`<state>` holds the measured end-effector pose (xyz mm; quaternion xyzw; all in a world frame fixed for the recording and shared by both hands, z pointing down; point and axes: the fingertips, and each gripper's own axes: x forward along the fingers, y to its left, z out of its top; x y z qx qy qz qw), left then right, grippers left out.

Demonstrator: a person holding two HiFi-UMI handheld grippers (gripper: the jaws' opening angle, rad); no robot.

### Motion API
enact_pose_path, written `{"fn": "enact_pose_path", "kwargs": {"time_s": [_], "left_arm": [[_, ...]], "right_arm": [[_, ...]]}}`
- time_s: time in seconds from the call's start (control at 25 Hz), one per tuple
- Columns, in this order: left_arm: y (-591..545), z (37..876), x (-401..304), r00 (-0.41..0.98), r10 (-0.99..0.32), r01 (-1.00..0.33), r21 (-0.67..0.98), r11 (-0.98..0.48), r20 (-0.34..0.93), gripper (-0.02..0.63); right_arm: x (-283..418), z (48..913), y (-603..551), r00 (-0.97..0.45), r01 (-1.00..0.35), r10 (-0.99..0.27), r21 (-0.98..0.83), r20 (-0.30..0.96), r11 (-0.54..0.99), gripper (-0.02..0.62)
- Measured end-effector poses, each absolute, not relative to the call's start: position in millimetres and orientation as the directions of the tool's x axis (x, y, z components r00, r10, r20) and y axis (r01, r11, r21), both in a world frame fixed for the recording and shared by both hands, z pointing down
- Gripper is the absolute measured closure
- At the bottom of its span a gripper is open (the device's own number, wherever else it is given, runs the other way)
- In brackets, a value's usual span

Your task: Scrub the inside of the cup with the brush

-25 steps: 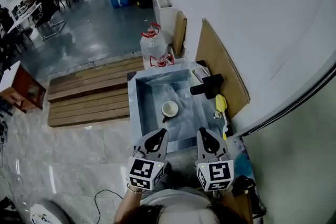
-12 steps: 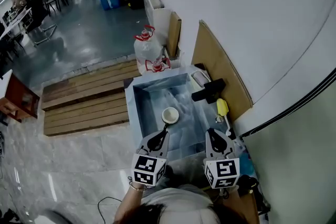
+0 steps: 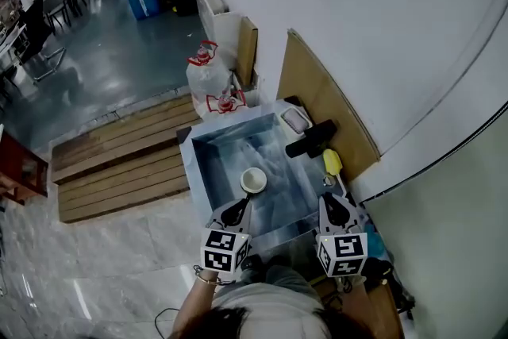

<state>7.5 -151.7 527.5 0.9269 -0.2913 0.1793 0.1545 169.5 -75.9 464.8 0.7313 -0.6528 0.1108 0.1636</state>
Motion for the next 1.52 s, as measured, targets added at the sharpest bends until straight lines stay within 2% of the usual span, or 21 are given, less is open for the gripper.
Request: {"fn": "enact_pose_path", "kwargs": {"time_s": [0.28,0.6,1.08,1.32,1.52], "left_arm": [[-164.0,548.4,14.4,0.757,-0.455,-0.593,0.199,-0.781,0.469,0.592],[-180.3,578.5,18.9,0.703,-0.472,-0.651,0.214,-0.729,0.532,0.575],[-194.9,620.2,32.5,0.626,-0.462,-0.71,0.213,-0.672,0.628,0.546],[-197.5,640.4,39.4,0.598,-0.44,-0.723,0.213,-0.657,0.67,0.529],[-197.8,657.0,39.2,0.575,-0.421,-0.733,0.214,-0.645,0.702,0.511]], "right_arm": [[194.2,477.3,-77.1,0.168,-0.984,-0.89,0.123,0.425,-0.127,0.54],[227.7,498.5,-80.1,0.184,-0.98,-0.859,0.157,0.477,-0.123,0.492],[278.1,550.0,-78.1,0.182,-0.982,-0.786,0.152,0.591,-0.112,0.469],[295.3,587.7,-70.1,0.207,-0.973,-0.706,0.219,0.677,-0.075,0.462],[300.7,610.0,-62.1,0.191,-0.98,-0.667,0.181,0.72,-0.085,0.452]]}}
